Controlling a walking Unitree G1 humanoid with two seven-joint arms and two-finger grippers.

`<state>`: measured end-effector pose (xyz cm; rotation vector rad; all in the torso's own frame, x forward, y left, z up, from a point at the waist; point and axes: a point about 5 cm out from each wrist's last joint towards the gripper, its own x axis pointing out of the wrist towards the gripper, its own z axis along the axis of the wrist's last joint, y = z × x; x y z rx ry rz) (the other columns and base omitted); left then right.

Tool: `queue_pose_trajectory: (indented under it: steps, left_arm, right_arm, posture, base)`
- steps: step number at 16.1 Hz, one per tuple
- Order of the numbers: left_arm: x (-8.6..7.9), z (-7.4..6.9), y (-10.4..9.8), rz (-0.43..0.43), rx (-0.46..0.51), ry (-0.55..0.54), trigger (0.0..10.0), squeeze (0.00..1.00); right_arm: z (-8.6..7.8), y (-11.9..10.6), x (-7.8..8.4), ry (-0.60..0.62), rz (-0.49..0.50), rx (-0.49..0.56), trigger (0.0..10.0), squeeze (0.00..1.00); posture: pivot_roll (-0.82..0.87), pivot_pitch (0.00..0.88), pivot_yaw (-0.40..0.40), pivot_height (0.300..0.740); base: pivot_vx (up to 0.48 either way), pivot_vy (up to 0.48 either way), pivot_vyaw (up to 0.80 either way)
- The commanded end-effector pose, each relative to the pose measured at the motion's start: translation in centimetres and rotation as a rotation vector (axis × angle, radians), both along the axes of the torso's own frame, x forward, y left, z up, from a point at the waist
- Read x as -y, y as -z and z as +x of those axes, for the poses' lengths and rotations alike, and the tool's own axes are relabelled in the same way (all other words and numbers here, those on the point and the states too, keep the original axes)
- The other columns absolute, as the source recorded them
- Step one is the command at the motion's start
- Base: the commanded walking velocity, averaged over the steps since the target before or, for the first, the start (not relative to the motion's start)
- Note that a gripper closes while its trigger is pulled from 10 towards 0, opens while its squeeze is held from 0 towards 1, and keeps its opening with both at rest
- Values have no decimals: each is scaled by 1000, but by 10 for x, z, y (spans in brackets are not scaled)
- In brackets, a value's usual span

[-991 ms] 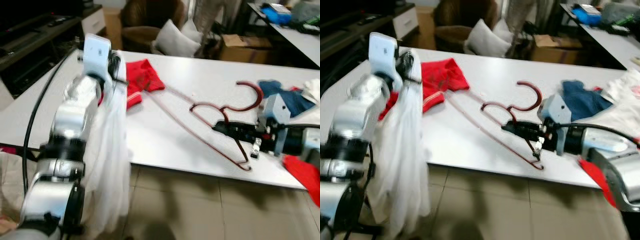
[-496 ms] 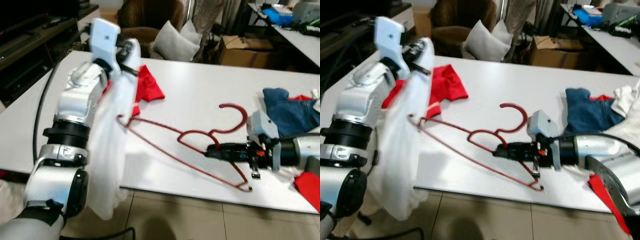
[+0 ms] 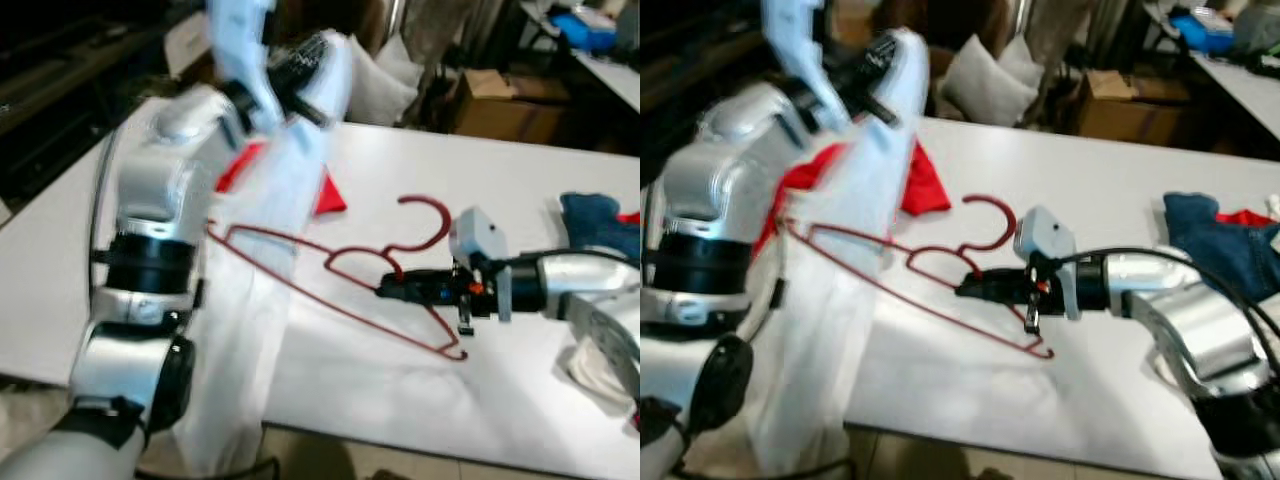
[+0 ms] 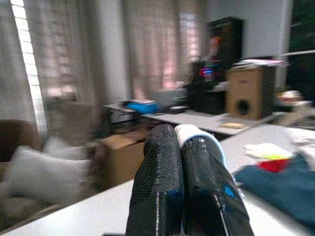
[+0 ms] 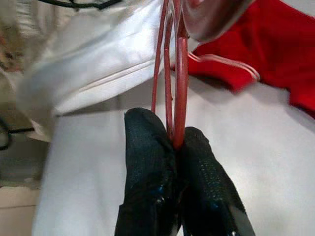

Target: Hang hanger

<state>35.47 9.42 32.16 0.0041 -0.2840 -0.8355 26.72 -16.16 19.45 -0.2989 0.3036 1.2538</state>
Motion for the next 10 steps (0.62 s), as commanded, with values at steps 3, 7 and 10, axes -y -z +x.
queue_pose_trajectory:
  steps: [3,7,10]
  left_arm:
    - [2,-20,-22,-31,39,102,10000,0]
    - [3,-25,-23,-60,21,123,10000,0]
    - [-3,-32,-40,-141,69,161,10000,0]
  right_arm:
    - [18,-11,-10,11,-5,84,10000,0]
    - [42,-19,-13,116,28,169,10000,0]
    - [90,-56,11,485,78,442,10000,0]
  posture:
    - [-98,0,-44,719]
    - [-93,0,-53,719]
    - [-95,0,-55,719]
  base:
    - [0,0,0]
    - [0,0,0]
    - [0,0,0]
